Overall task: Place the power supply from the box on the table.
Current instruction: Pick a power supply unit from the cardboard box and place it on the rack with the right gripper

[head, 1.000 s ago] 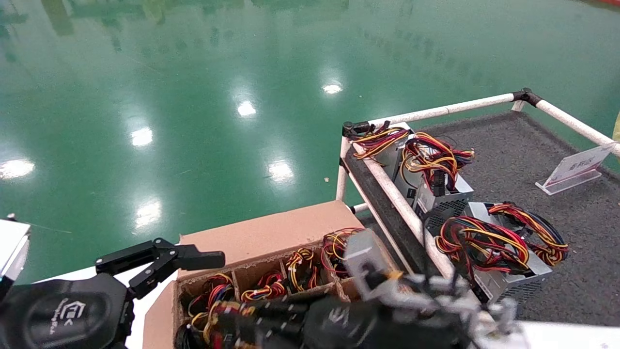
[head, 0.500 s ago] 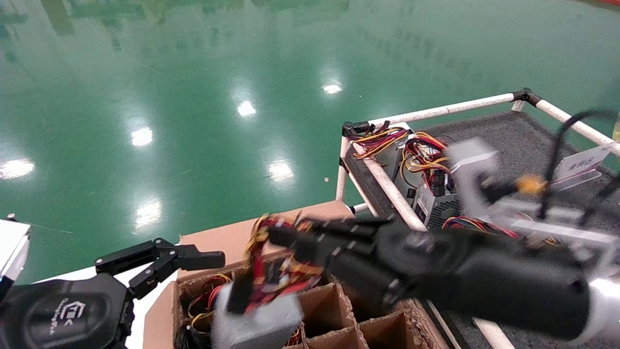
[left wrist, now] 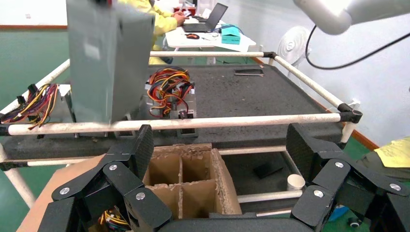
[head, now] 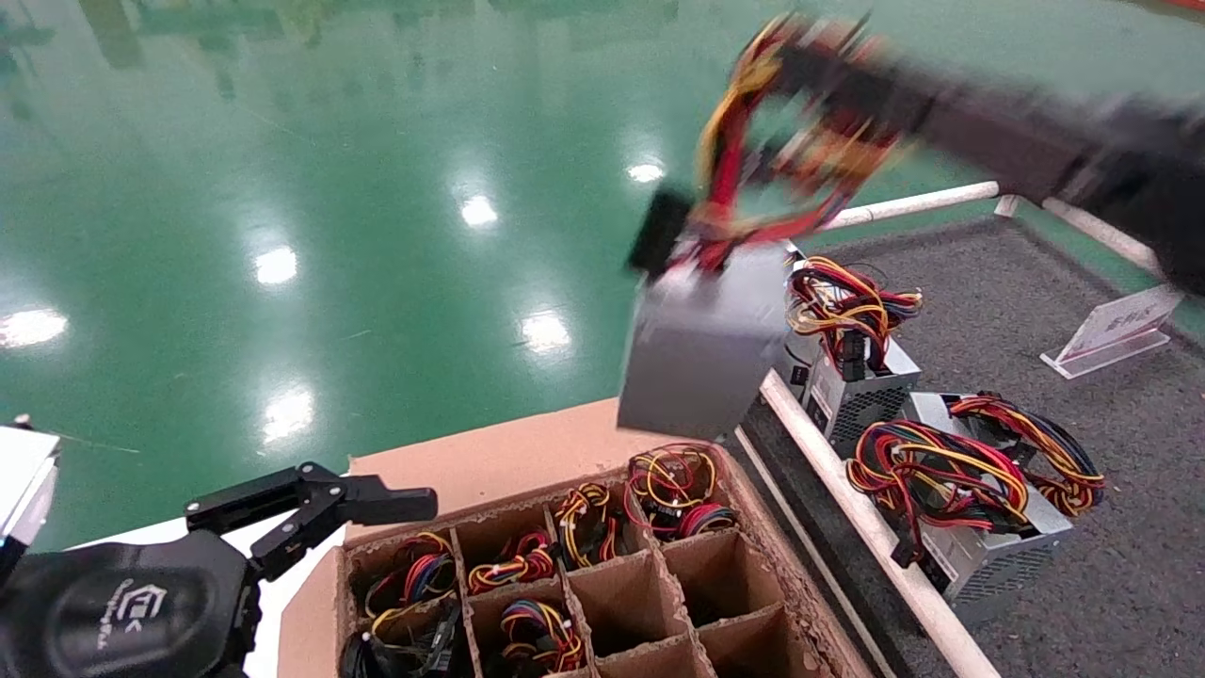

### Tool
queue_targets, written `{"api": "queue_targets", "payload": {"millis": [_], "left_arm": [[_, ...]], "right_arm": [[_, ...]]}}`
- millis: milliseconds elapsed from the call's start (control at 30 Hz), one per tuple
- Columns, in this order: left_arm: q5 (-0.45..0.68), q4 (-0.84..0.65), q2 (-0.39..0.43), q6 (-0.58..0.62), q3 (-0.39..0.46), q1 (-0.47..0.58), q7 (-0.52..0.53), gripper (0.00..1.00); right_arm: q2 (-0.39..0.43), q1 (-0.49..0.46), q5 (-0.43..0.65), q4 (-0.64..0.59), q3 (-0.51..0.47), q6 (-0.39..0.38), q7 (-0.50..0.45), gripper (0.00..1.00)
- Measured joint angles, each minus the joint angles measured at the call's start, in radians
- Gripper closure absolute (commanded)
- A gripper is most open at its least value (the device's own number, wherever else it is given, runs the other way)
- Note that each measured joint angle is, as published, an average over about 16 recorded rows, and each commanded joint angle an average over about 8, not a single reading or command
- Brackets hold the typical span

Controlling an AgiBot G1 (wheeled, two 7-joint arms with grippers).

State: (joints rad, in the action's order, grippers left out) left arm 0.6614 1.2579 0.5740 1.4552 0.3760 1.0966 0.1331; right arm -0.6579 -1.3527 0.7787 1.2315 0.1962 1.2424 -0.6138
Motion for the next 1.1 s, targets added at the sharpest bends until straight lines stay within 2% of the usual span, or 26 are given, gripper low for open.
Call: {"api": "queue_targets", "payload": {"millis": [267, 467, 600, 833, 1100], "left_arm": [[0.0, 0.0, 0.0, 0.0, 0.0, 0.0, 0.0, 0.0], [0.0, 0.0, 0.0, 0.0, 0.0, 0.0, 0.0, 0.0], [0.0, 0.0, 0.0, 0.0, 0.0, 0.0, 0.0, 0.0], [0.0, 0.0, 0.0, 0.0, 0.0, 0.0, 0.0, 0.0], [0.0, 0.0, 0.0, 0.0, 0.0, 0.0, 0.0, 0.0]], "right_arm": [[0.012, -0.161, 0.056, -0.213, 0.002, 0.073, 0.089, 1.0], [-0.015, -0.283, 0.118, -0.412, 0.027, 0.125, 0.188, 1.0], [-0.041, -0.361, 0.163, -0.55, 0.045, 0.134, 0.264, 1.0], [-0.092, -0.486, 0.241, -0.782, 0.069, 0.071, 0.399, 1.0], [-0.142, -0.578, 0.309, -0.981, 0.091, -0.061, 0.526, 1.0]]}}
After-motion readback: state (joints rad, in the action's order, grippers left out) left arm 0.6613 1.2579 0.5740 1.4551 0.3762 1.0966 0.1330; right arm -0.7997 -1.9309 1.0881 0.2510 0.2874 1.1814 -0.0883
